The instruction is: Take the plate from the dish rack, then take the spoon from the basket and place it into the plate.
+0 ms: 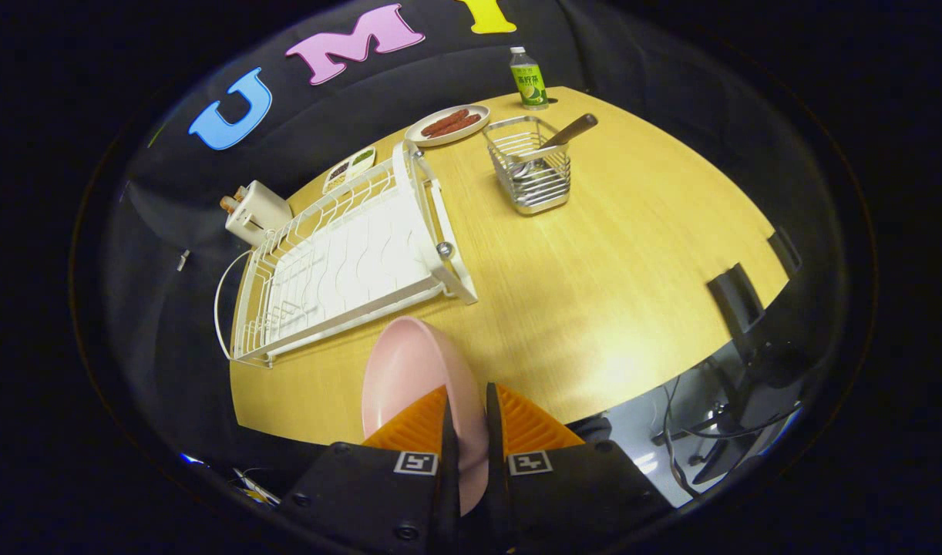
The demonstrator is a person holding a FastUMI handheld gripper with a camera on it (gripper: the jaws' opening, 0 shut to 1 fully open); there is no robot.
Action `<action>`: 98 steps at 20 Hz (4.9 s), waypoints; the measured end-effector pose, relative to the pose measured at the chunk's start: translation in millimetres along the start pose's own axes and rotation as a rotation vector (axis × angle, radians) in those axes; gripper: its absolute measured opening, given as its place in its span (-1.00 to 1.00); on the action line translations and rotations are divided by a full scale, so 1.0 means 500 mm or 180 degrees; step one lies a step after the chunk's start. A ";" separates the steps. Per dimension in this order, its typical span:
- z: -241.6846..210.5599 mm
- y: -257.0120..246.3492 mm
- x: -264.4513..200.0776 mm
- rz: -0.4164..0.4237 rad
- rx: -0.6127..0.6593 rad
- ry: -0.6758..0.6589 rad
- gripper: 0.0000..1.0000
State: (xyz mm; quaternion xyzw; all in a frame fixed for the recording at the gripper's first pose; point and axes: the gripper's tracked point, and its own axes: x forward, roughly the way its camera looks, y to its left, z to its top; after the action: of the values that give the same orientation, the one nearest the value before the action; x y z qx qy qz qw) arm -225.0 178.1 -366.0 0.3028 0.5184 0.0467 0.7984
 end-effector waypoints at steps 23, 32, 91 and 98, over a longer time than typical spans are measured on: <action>0.172 -0.032 -0.038 -0.0328 -0.0761 -0.0754 0.62; 0.464 -0.118 -0.091 -0.0432 -0.1568 -0.1320 0.57; -0.022 0.181 -0.044 0.1685 -0.3127 0.0024 -0.81; -0.028 0.131 0.015 0.1570 -0.3393 0.0189 -0.73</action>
State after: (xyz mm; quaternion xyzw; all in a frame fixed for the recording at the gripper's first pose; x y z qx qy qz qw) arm -217.7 240.5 -341.1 -0.0302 0.3598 0.4937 0.7911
